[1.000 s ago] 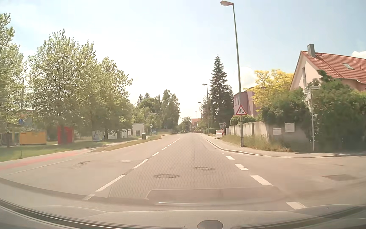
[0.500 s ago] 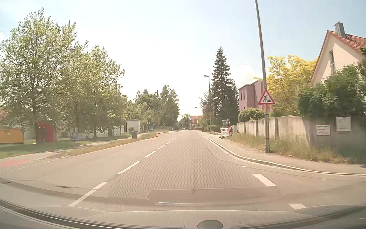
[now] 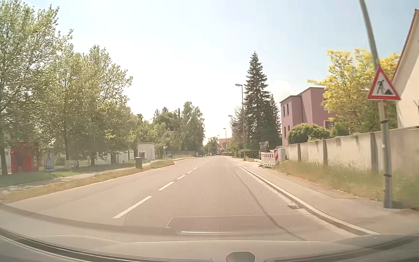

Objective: Follow the waypoints while adhering to traffic rules and regulations

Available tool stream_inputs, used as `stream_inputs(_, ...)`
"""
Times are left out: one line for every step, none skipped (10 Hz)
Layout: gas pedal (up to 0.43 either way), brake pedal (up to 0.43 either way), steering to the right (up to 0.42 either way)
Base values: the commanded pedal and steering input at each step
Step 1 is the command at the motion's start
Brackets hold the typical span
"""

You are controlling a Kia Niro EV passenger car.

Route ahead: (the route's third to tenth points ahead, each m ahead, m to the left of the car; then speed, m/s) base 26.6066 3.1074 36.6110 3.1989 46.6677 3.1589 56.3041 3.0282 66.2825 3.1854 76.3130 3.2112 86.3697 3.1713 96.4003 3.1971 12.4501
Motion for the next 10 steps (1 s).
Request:
stream_inputs(0.13,0.0,-0.004)
stream_inputs(0.13,0.0,-0.004)
stream_inputs(0.13,0.0,-0.006)
stream_inputs(0.13,0.0,-0.006)
stream_inputs(0.13,0.0,-0.006)
stream_inputs(0.138,0.0,-0.007)
stream_inputs(0.138,0.0,-0.007)
stream_inputs(0.138,0.0,-0.007)
stream_inputs(0.138,0.0,-0.005)
stream_inputs(0.138,0.0,-0.002)
